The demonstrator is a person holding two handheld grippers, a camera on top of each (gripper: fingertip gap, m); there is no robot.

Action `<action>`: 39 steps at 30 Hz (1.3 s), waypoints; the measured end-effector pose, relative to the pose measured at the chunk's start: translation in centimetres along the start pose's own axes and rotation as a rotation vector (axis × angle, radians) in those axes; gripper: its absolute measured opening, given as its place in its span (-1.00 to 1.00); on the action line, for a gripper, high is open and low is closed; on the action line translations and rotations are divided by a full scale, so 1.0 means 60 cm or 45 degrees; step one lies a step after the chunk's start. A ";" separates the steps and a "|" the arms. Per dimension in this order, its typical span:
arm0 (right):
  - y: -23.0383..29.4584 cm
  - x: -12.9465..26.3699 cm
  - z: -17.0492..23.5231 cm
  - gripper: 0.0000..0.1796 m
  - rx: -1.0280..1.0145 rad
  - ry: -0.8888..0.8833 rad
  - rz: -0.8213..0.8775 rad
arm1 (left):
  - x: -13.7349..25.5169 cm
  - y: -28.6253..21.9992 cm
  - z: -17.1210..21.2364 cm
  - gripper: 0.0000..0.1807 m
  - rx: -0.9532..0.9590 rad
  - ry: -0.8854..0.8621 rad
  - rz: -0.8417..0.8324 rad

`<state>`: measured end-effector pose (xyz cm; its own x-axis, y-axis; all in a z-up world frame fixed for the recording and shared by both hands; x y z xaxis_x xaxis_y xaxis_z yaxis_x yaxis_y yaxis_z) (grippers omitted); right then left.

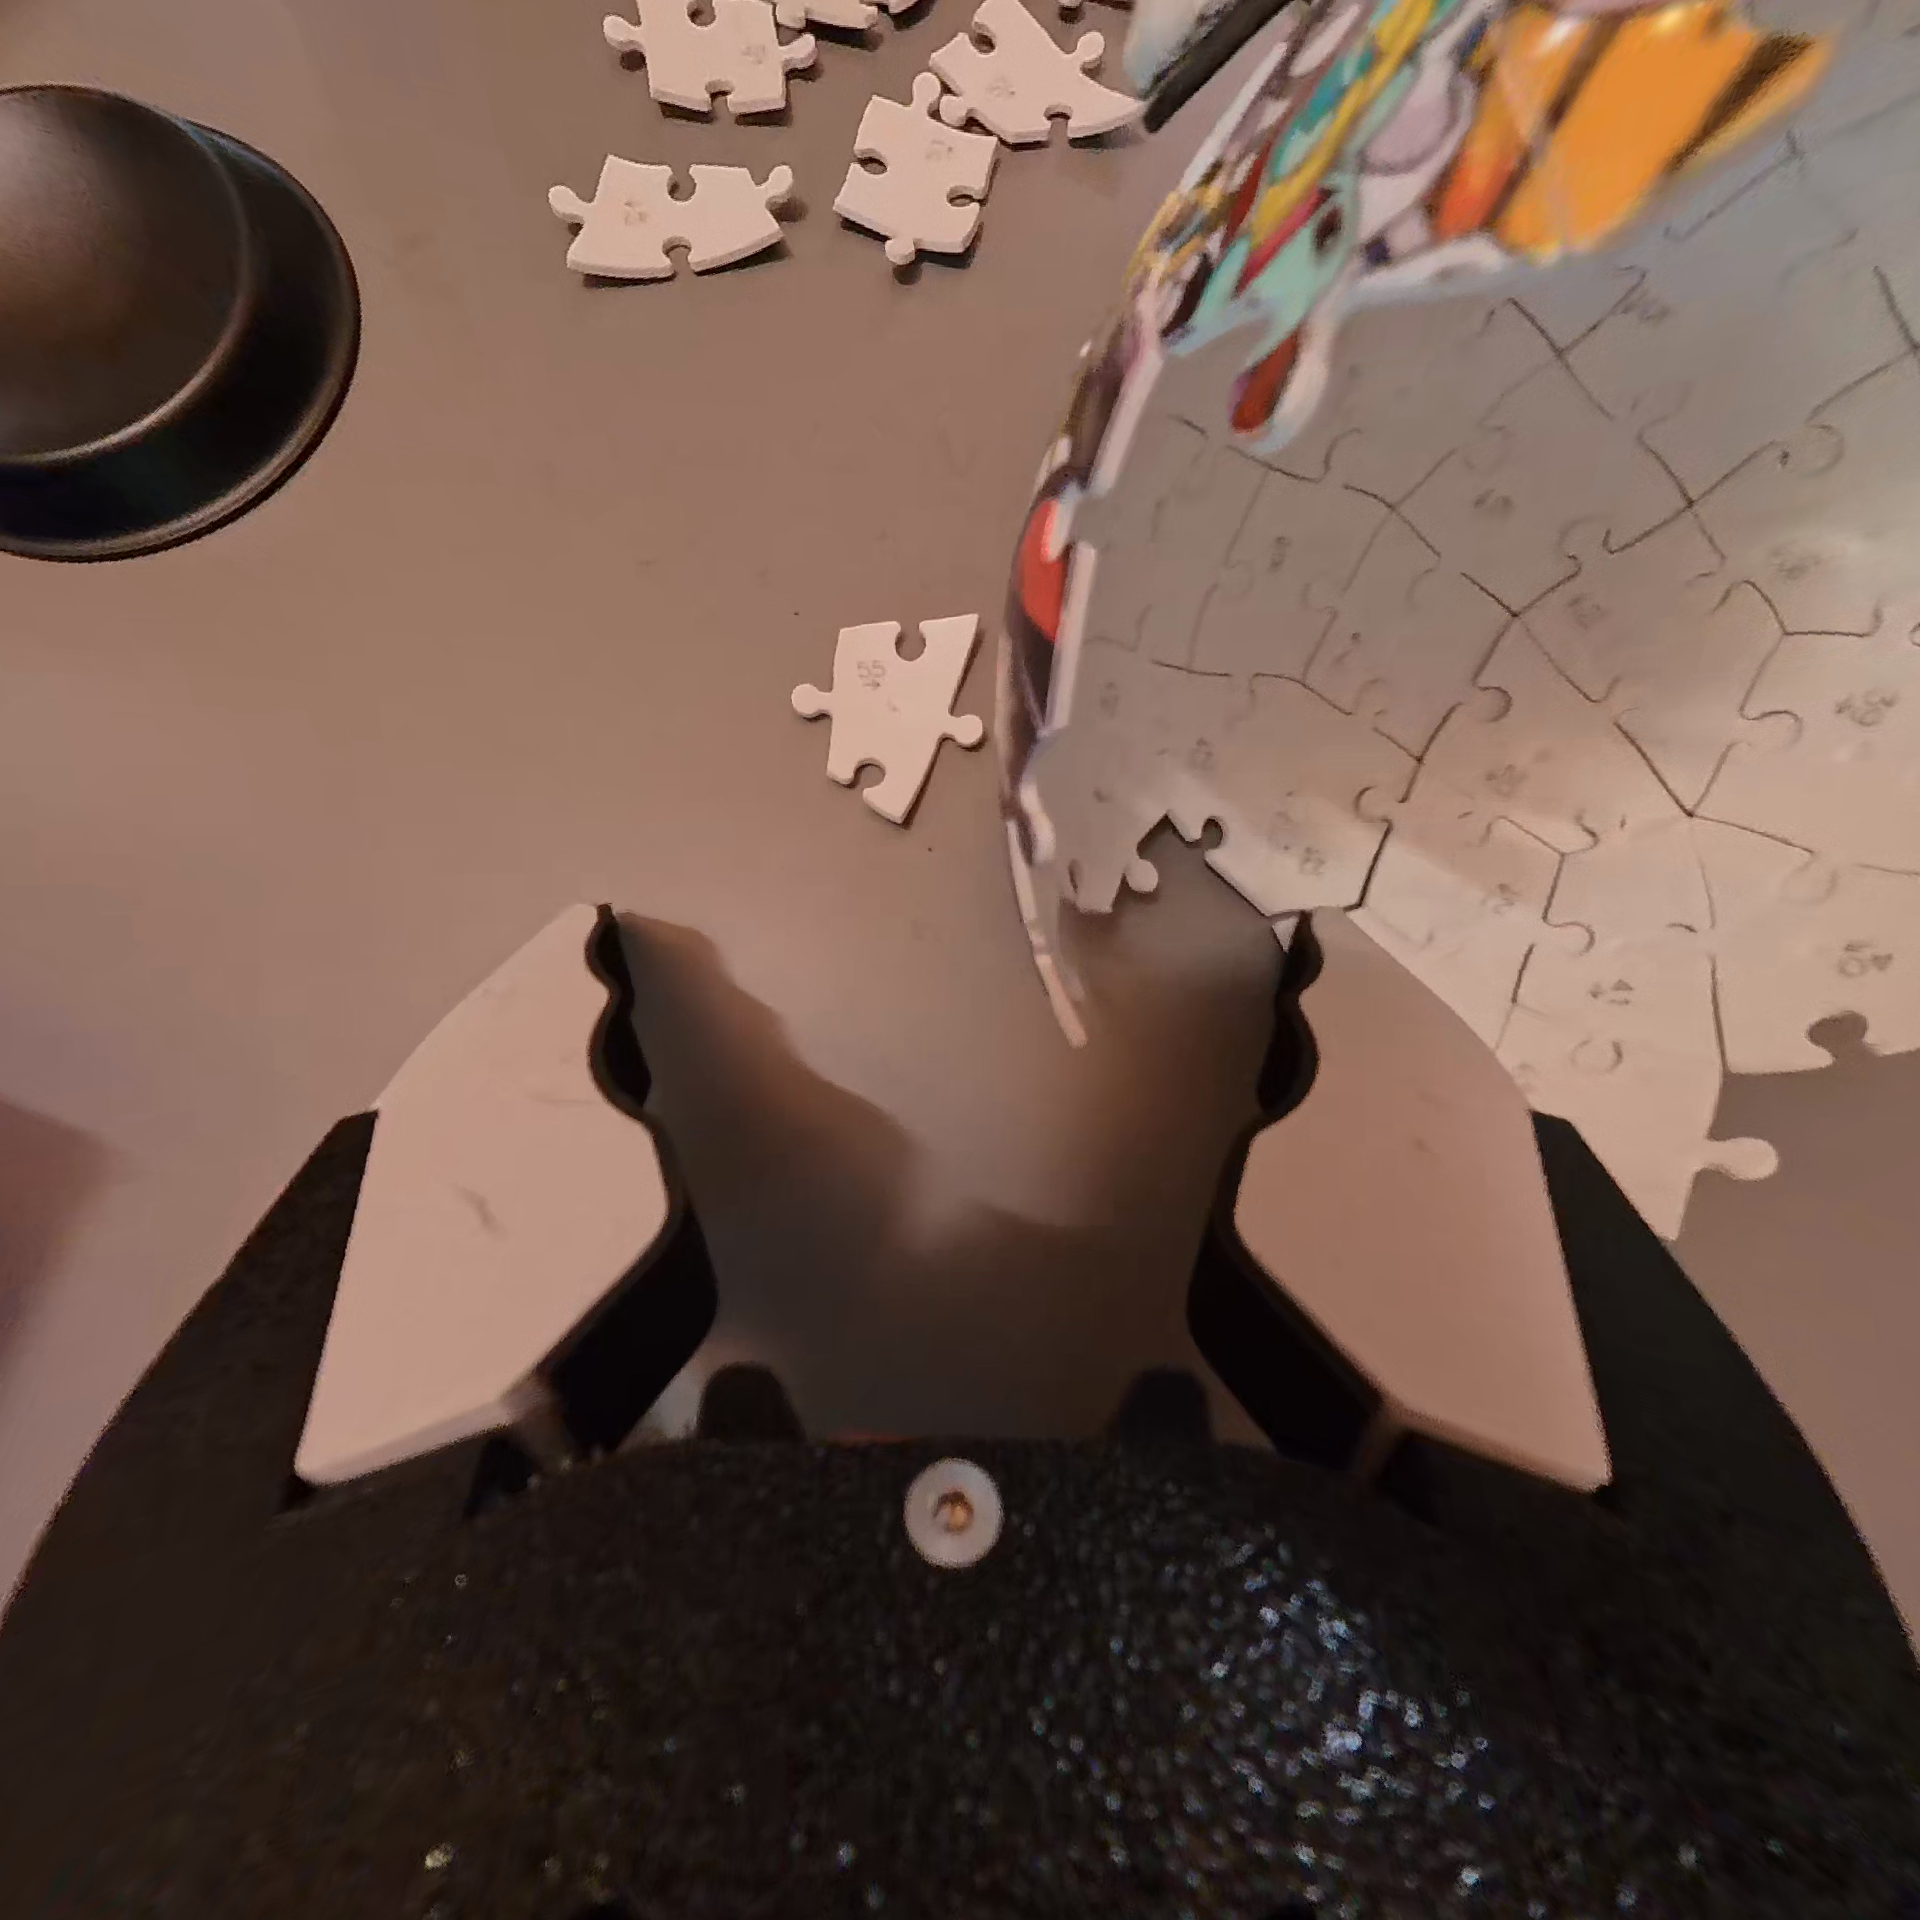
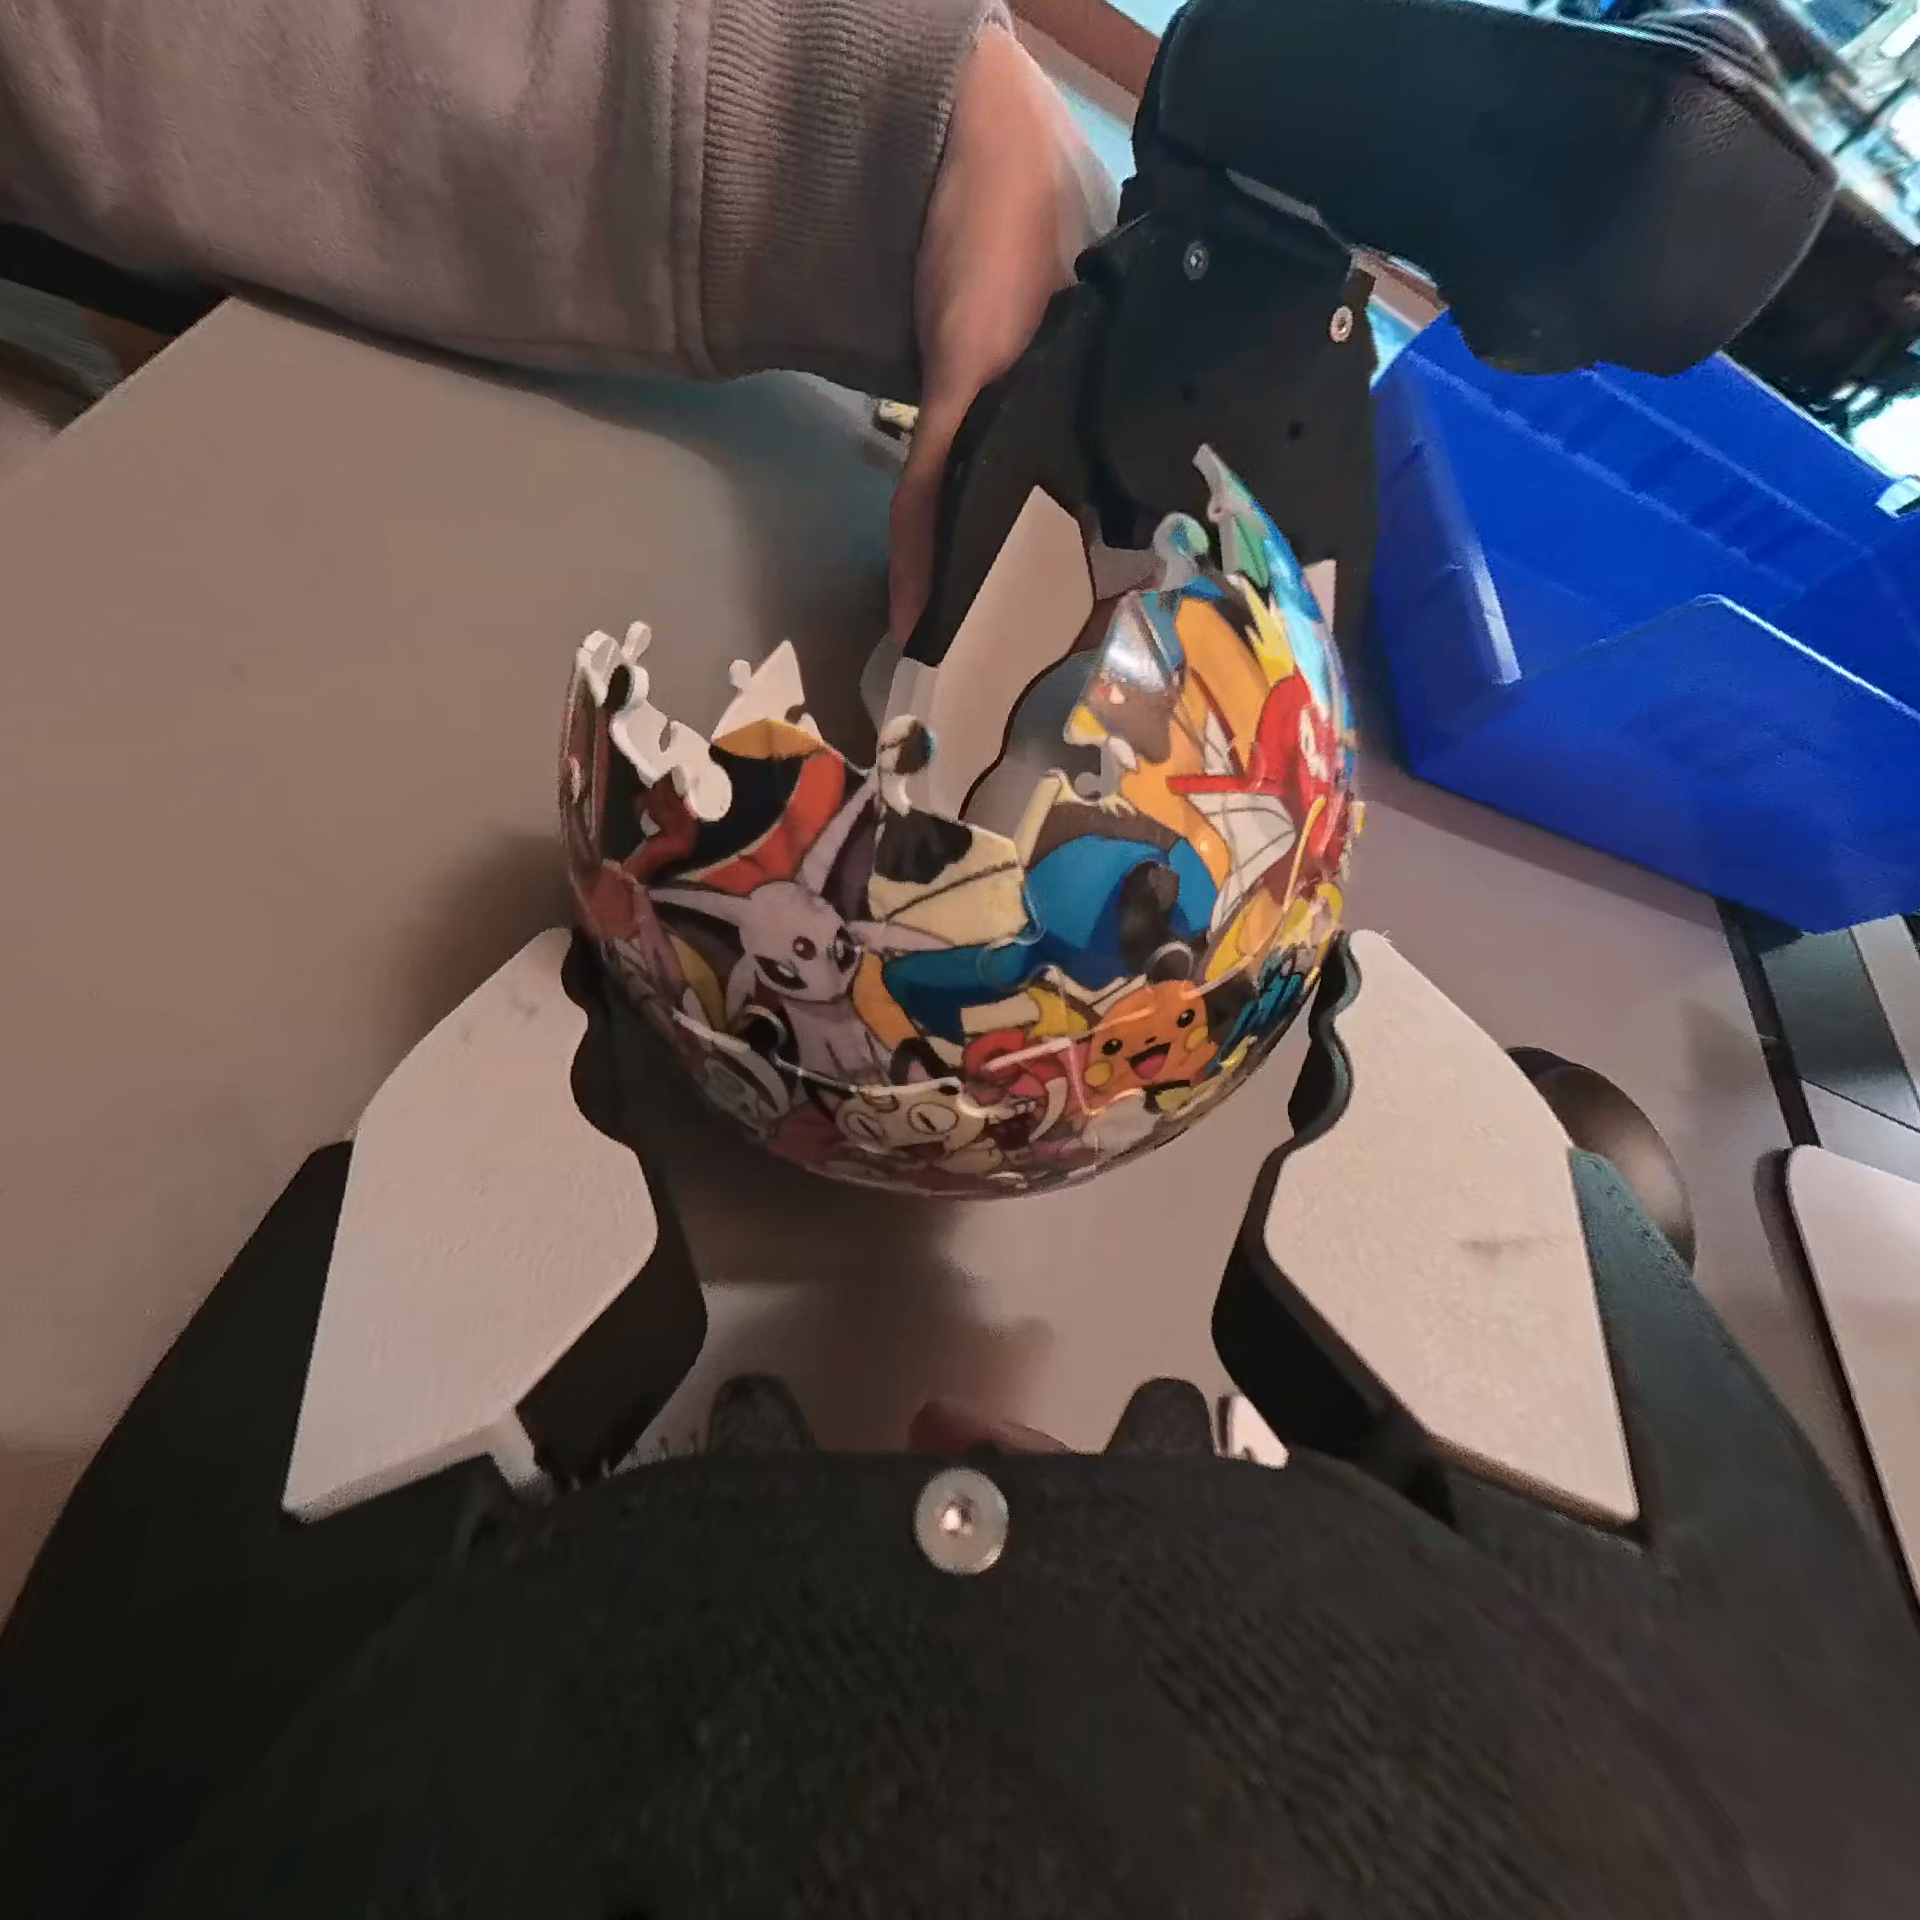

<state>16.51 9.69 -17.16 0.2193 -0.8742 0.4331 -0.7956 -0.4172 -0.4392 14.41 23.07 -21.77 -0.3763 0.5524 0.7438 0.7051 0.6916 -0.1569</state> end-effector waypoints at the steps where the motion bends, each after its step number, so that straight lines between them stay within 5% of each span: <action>1: -0.003 0.000 0.000 0.40 0.006 0.008 -0.021 | -0.001 0.000 0.000 0.29 0.003 -0.004 0.001; 9: -0.011 -0.012 -0.010 0.40 0.104 0.084 -0.176 | 0.001 -0.004 0.002 0.24 -0.004 -0.059 -0.062; 17: 0.001 -0.018 -0.004 0.39 0.195 0.187 -0.193 | 0.080 -0.042 0.012 0.23 0.045 -0.347 -0.101; 28: 0.009 -0.027 -0.019 0.40 0.267 0.168 -0.160 | 0.028 -0.042 0.025 0.23 0.120 0.018 -0.210; 39: 0.013 -0.030 -0.026 0.39 0.326 0.183 -0.132 | 0.019 -0.048 0.021 0.26 0.121 0.083 -0.181</action>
<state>14.64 11.33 -17.07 0.1952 -0.7871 0.5851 -0.6011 -0.5674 -0.5628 11.21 22.30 -21.27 -0.4260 0.4169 0.8030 0.5867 0.8029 -0.1056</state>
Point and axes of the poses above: each gripper's, where its closed fingertips meet, x back along the fingers, z out of its underside, y = z × x across the jaws, the point moved 6 cm from there along x, back along the fingers, and after that the axes turned 9 degrees about z, right-handed, at the moved point
